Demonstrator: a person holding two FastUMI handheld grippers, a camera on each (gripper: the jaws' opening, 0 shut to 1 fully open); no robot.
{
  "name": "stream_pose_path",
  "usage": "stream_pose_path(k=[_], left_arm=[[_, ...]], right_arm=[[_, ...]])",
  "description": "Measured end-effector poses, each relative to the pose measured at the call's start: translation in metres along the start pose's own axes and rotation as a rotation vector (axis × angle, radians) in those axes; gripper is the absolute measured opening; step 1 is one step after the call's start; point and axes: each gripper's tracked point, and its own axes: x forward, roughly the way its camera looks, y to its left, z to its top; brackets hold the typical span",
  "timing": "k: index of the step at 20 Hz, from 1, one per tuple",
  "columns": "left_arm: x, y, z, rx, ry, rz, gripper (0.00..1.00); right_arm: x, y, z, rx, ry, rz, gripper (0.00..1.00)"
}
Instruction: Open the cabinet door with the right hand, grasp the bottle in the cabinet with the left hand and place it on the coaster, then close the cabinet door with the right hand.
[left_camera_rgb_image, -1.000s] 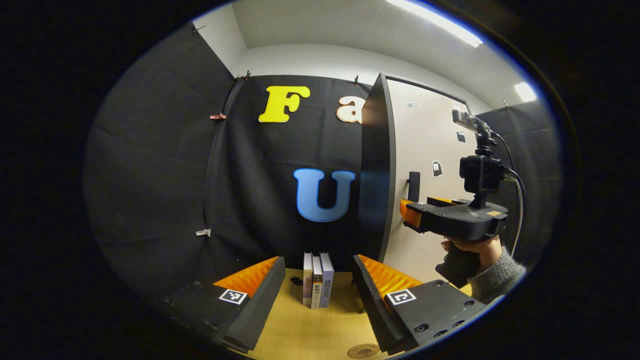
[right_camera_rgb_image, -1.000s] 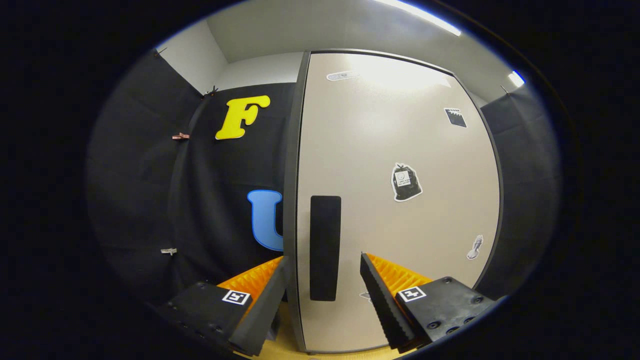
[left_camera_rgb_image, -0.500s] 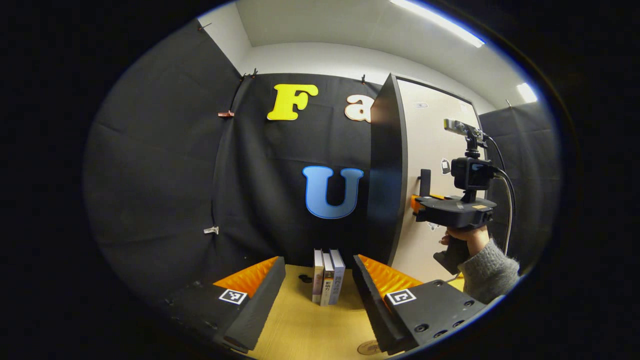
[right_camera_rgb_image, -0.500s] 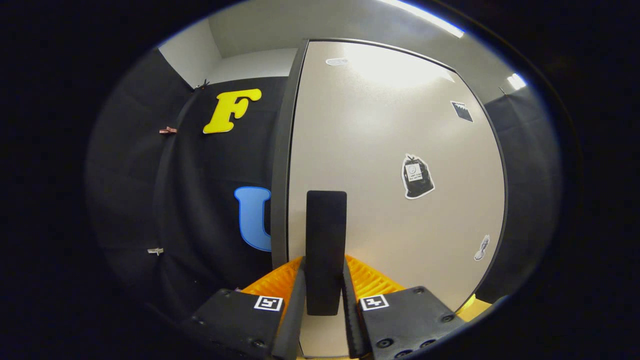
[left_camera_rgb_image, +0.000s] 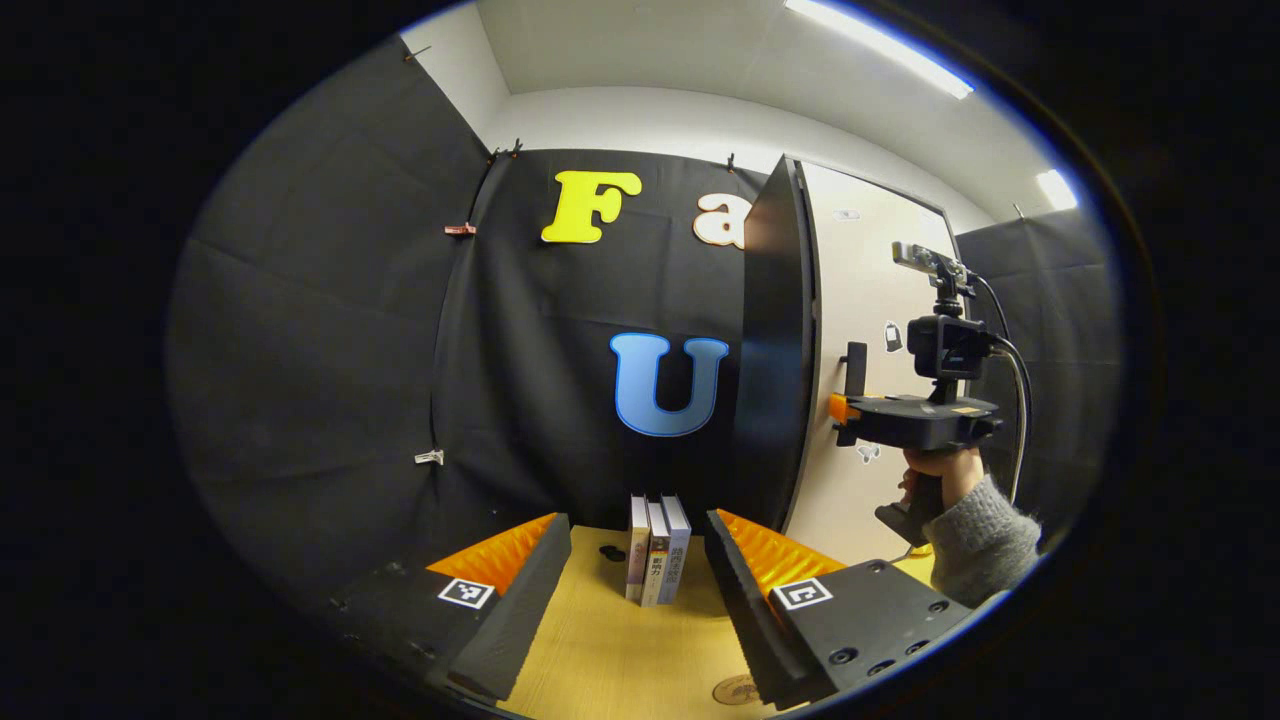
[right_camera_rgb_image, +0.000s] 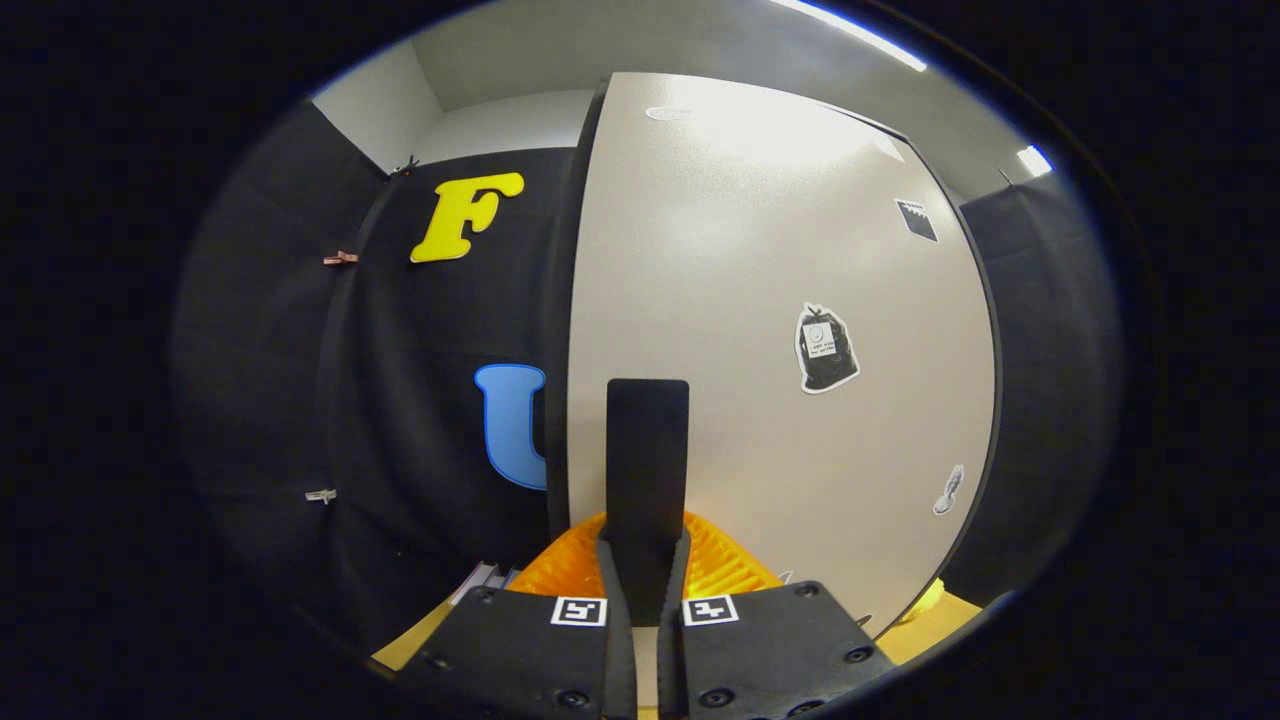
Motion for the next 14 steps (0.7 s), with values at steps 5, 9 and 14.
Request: stream_pose_path(k=[5, 9, 14], left_arm=[[-0.010, -0.024, -0.002, -0.014, 0.006, -0.046, 0.86], [-0.019, -0.041, -0.002, -0.014, 0.009, -0.078, 0.86], [-0.024, -0.062, -0.005, -0.011, 0.017, -0.121, 0.82]], right_arm=[[-0.035, -0.003, 0.007, -0.013, 0.006, 0.046, 0.13], [-0.064, -0.015, 0.009, -0.008, 0.024, 0.082, 0.12], [-0.103, -0.035, 0.013, -0.014, 0.040, 0.110, 0.12]])
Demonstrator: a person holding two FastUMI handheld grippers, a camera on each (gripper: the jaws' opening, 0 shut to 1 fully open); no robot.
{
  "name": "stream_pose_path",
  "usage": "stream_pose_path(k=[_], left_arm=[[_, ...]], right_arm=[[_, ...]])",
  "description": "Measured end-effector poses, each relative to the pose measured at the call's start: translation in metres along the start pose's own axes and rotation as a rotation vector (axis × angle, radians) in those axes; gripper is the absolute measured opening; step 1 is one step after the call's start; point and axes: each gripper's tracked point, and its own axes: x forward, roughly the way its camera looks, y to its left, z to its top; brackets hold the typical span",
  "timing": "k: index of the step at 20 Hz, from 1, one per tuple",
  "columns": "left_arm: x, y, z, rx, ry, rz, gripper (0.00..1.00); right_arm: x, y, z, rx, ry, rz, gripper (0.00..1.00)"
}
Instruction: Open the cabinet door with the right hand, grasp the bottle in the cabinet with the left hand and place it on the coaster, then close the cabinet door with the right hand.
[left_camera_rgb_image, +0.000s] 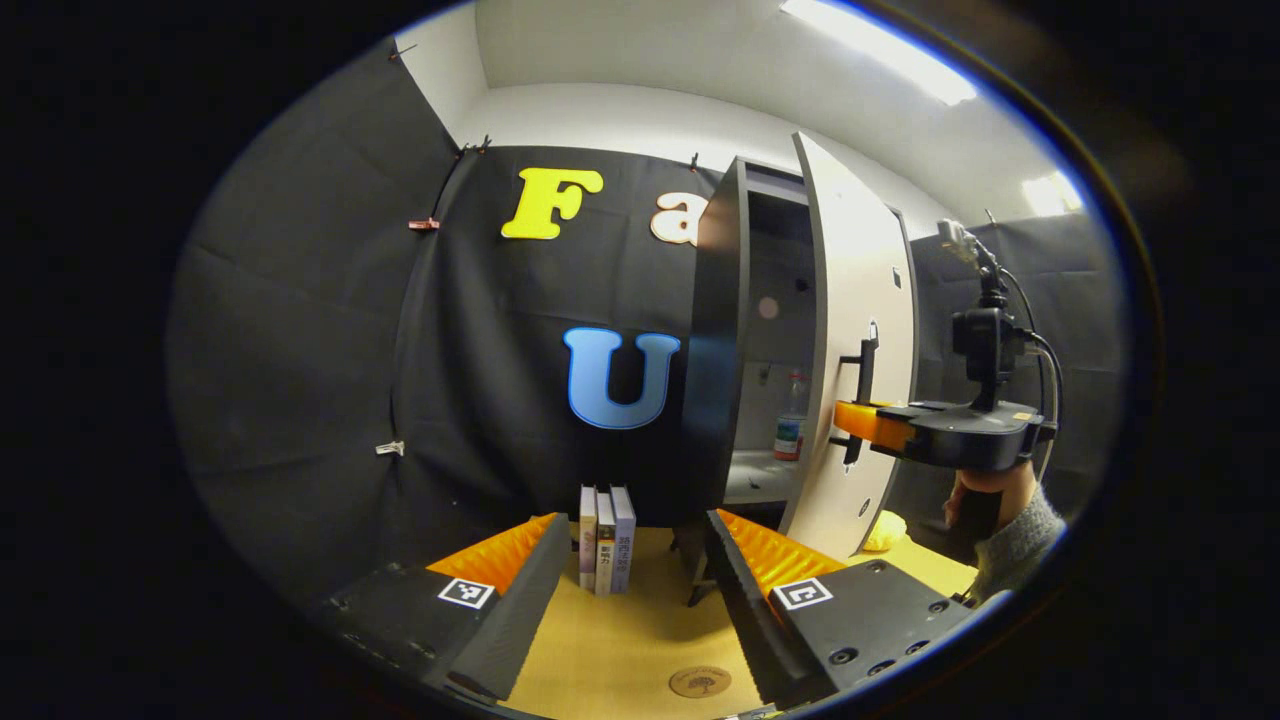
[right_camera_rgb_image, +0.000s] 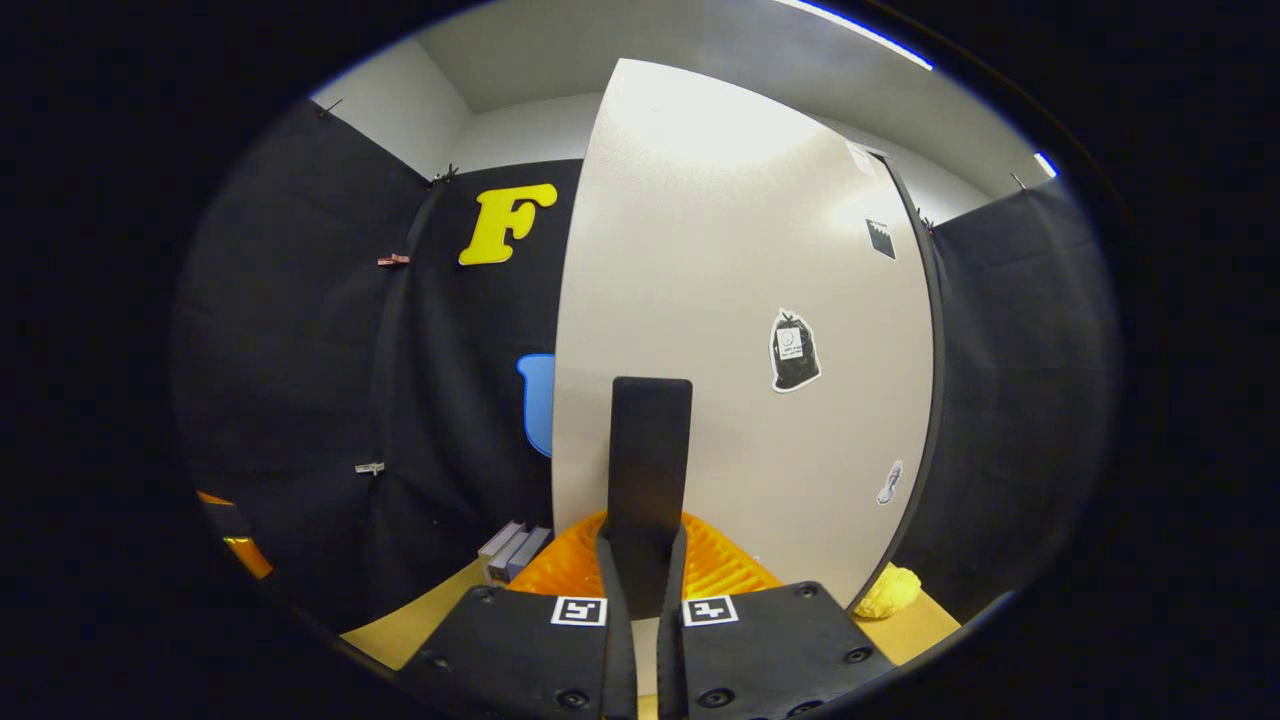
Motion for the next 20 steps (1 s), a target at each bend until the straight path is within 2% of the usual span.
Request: stream_pose_path(k=[1, 8, 17, 20], left_arm=[[0.001, -0.007, -0.001, -0.005, 0.000, -0.015, 0.86], [0.014, -0.062, -0.006, -0.024, 0.003, -0.188, 0.86], [0.046, -0.153, -0.019, -0.035, 0.042, -0.412, 0.86], [0.059, -0.194, -0.021, -0.027, 0.049, -0.471, 0.86]], right_arm=[[-0.008, -0.004, 0.000, 0.001, 0.006, 0.007, 0.12], [-0.061, -0.040, 0.000, -0.003, 0.032, -0.003, 0.12], [-0.134, -0.119, 0.003, -0.013, 0.072, -0.133, 0.11], [-0.154, -0.149, 0.005, 0.022, 0.073, -0.179, 0.11]])
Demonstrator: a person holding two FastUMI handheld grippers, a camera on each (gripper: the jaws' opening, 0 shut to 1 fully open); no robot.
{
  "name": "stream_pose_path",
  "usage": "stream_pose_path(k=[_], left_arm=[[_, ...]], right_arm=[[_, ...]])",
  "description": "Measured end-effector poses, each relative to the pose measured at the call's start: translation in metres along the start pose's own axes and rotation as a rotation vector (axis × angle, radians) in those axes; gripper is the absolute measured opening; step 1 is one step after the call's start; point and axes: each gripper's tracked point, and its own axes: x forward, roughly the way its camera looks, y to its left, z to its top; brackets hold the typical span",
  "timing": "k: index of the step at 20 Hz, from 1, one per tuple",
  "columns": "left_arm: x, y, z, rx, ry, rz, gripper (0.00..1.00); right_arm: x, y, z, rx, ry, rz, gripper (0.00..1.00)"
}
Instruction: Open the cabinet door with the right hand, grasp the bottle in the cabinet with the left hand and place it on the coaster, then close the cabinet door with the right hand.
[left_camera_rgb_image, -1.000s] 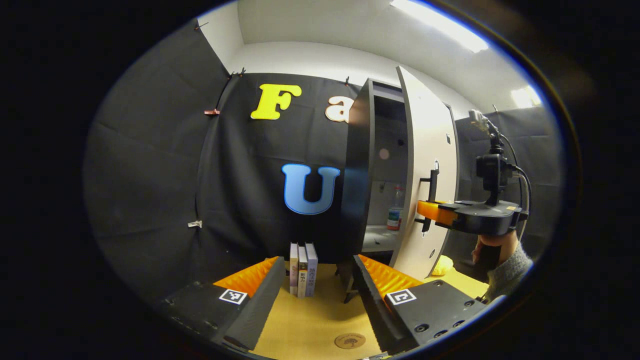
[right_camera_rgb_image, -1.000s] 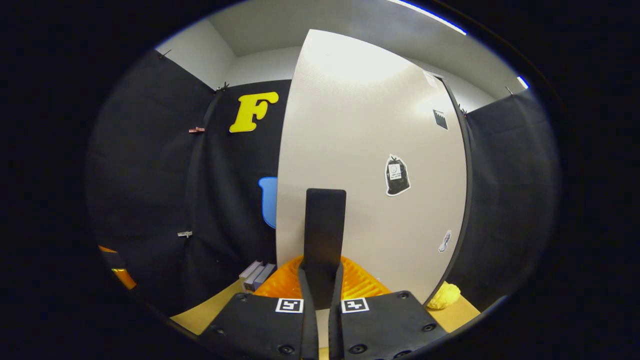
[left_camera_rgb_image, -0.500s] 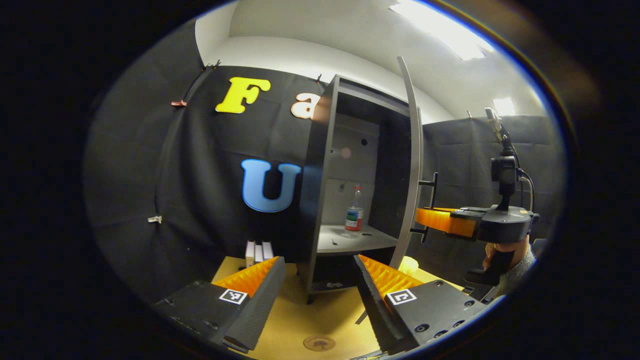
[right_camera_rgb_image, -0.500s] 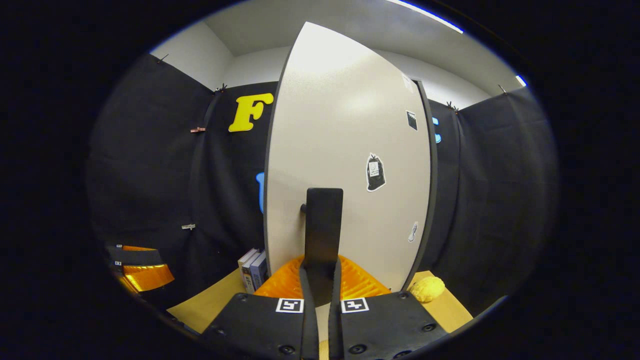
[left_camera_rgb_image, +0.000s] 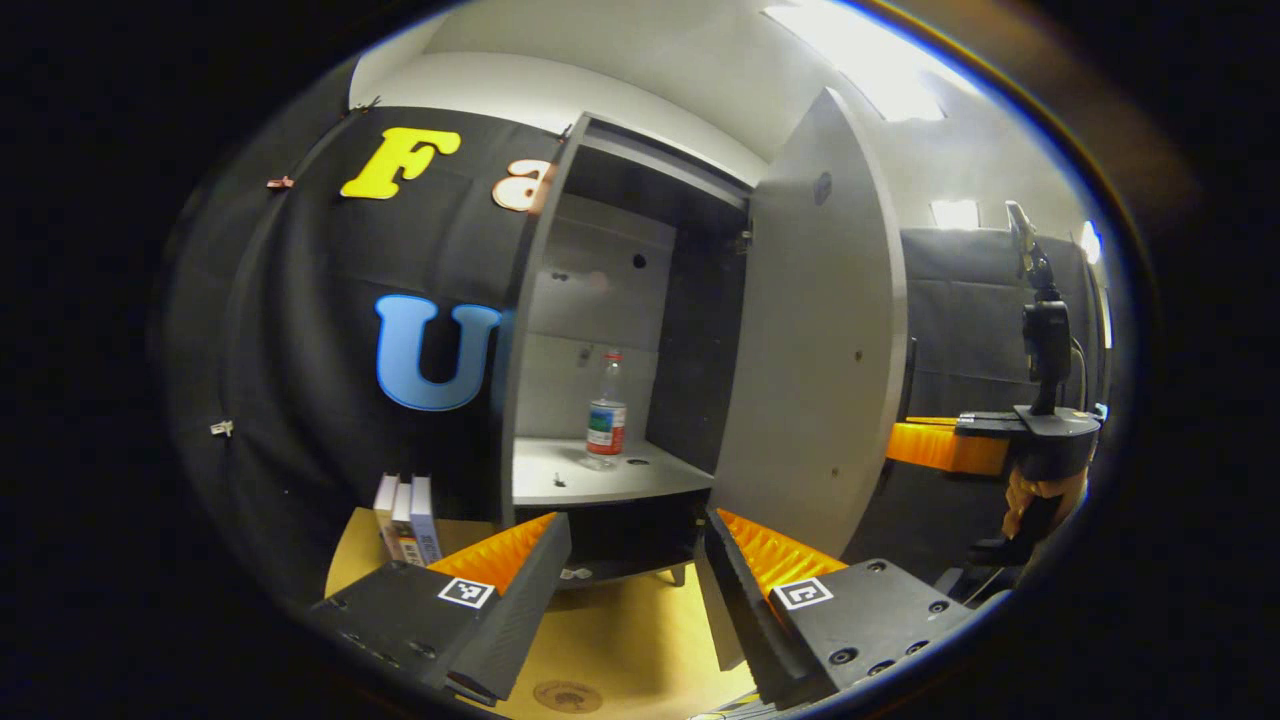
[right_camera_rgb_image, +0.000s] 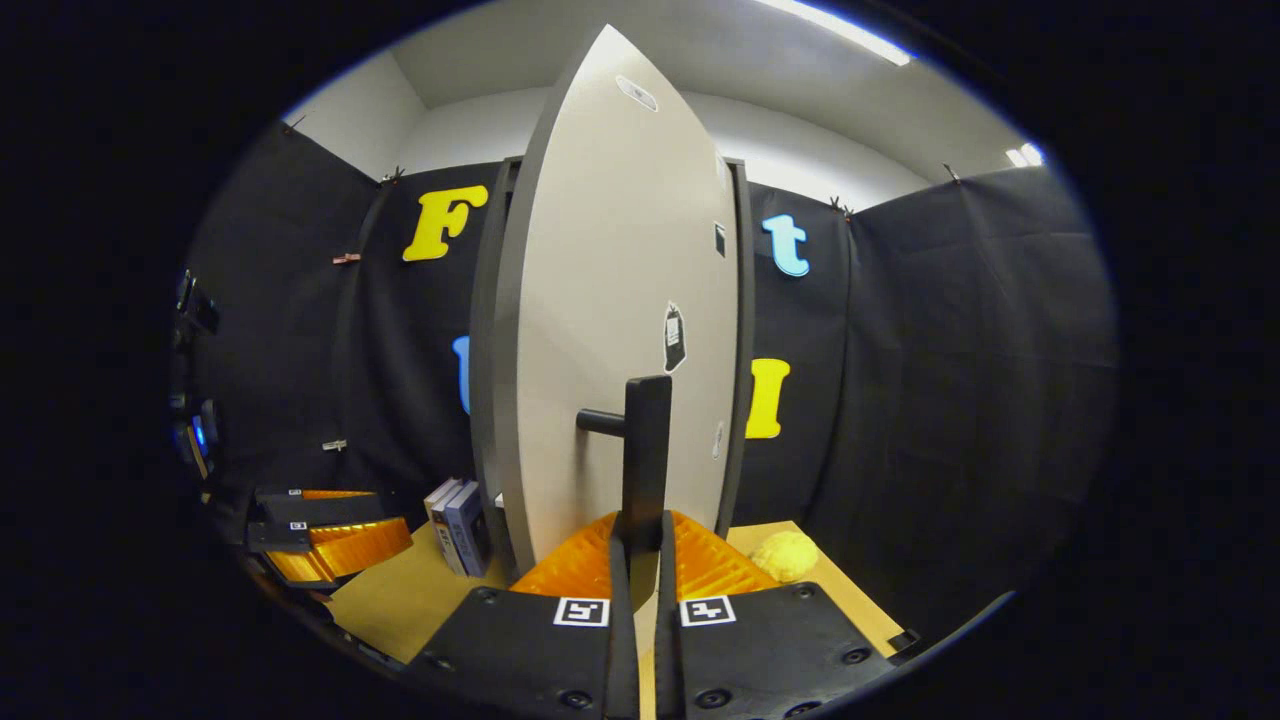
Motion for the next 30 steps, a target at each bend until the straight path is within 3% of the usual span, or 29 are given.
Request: stream_pose_path(k=[4, 9, 10, 13, 18, 21, 26, 30], left_arm=[[0.038, -0.036, 0.001, -0.019, 0.003, -0.053, 0.86], [0.079, -0.063, 0.001, 0.003, -0.010, -0.054, 0.86], [0.088, -0.065, 0.000, 0.006, -0.008, -0.046, 0.86], [0.116, -0.069, -0.007, 0.012, 0.006, -0.017, 0.86], [0.161, -0.049, 0.000, 0.074, -0.010, 0.075, 0.86], [0.187, -0.024, 0.012, 0.137, -0.039, 0.148, 0.86], [0.240, 0.014, 0.020, 0.221, -0.042, 0.223, 0.86], [0.286, 0.035, 0.023, 0.237, -0.063, 0.245, 0.82]], right_arm=[[-0.010, -0.037, -0.002, 0.010, 0.000, -0.022, 0.10], [-0.014, -0.091, -0.007, -0.039, 0.019, -0.070, 0.10], [-0.016, -0.100, -0.005, -0.053, 0.012, -0.069, 0.06], [-0.018, -0.108, -0.004, -0.013, 0.027, -0.009, 0.05], [-0.025, -0.145, -0.007, -0.020, 0.039, 0.041, 0.05], [-0.026, -0.168, -0.010, 0.000, 0.045, 0.034, 0.05], [-0.043, -0.167, -0.020, 0.003, 0.078, 0.093, 0.10], [-0.061, -0.172, -0.014, 0.004, 0.078, 0.086, 0.08]])
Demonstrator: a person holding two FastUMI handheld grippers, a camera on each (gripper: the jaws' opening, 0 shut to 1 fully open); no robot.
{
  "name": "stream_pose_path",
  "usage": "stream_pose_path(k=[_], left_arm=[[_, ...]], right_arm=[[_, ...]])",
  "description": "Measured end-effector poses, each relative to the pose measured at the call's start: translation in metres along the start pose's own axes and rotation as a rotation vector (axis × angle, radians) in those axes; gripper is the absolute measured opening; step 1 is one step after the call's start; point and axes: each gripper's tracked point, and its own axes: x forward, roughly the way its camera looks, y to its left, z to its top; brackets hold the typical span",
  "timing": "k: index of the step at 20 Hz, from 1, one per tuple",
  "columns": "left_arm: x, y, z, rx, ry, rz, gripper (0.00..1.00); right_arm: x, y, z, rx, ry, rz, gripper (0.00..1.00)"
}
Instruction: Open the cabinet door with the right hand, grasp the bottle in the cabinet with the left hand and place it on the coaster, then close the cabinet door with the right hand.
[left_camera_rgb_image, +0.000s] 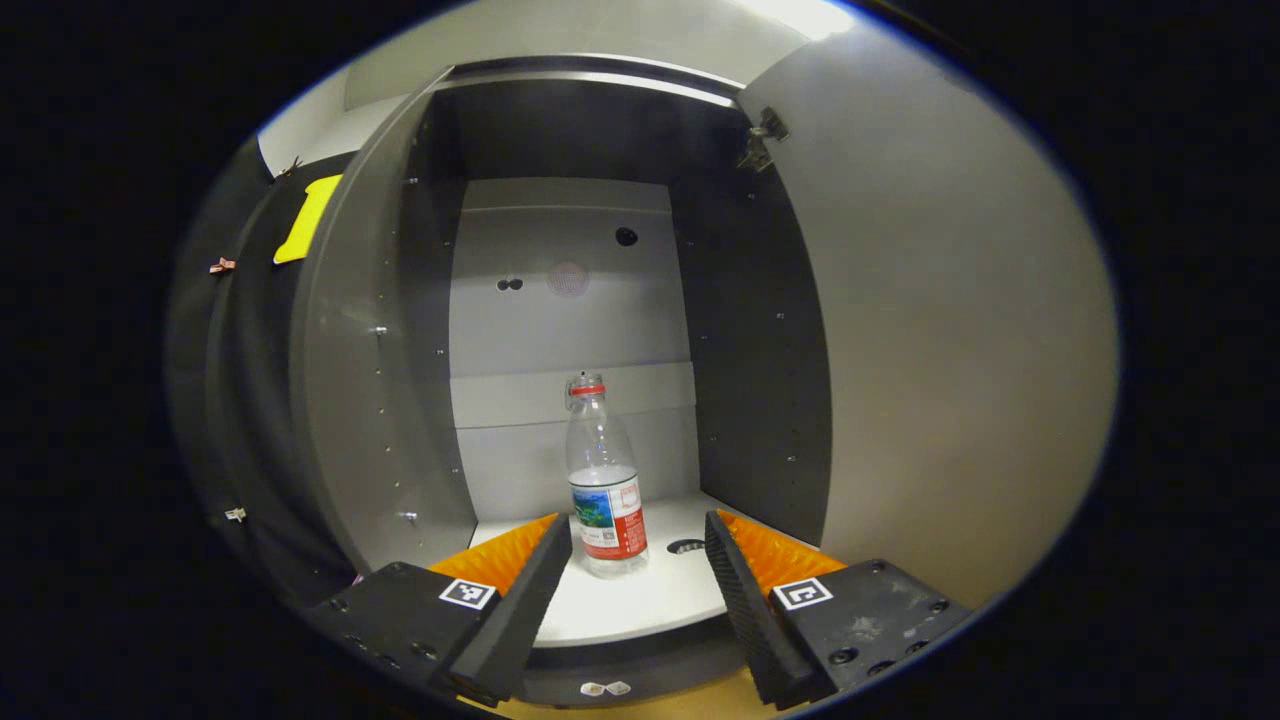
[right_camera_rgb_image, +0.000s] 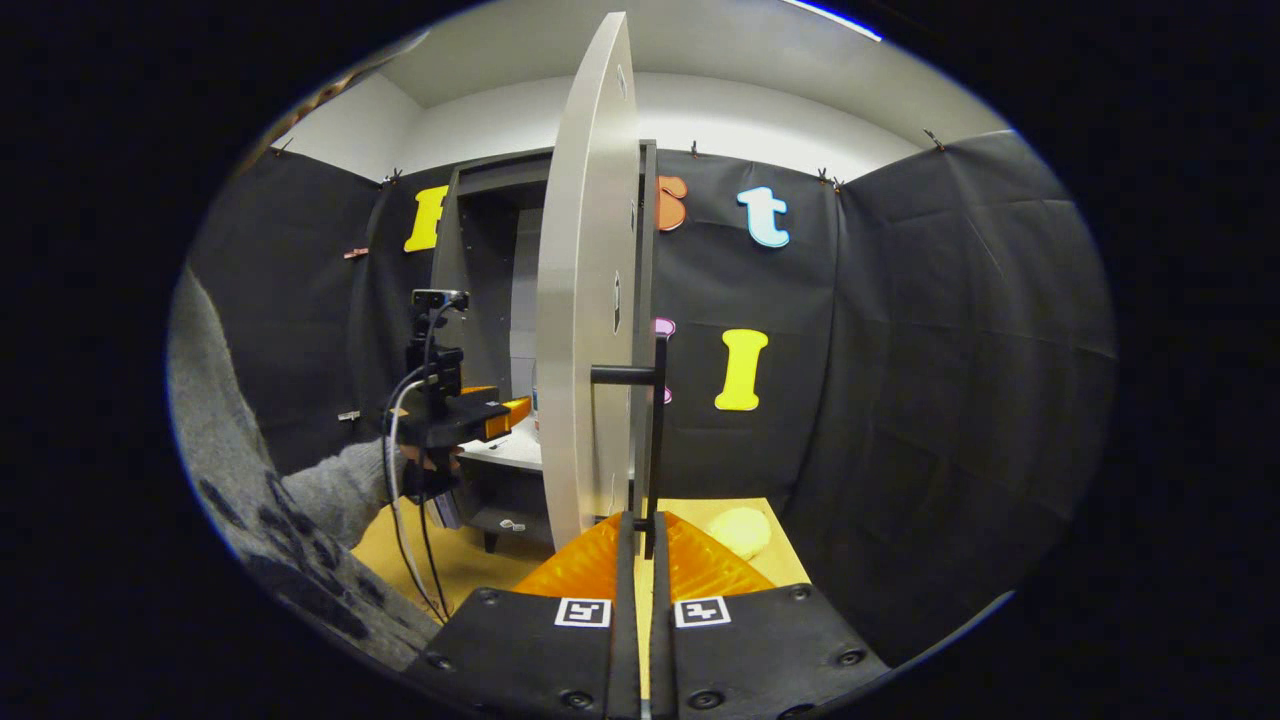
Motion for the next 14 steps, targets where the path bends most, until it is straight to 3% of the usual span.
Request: stream_pose_path(k=[5, 14], left_arm=[[0.056, 0.022, -0.026, 0.002, 0.034, 0.053, 0.83], [0.109, 0.027, -0.050, -0.042, 0.100, 0.034, 0.83]], right_arm=[[-0.017, 0.000, 0.024, 0.096, -0.069, 0.003, 0.05], [-0.008, -0.049, 0.046, 0.142, -0.147, -0.125, 0.10]])
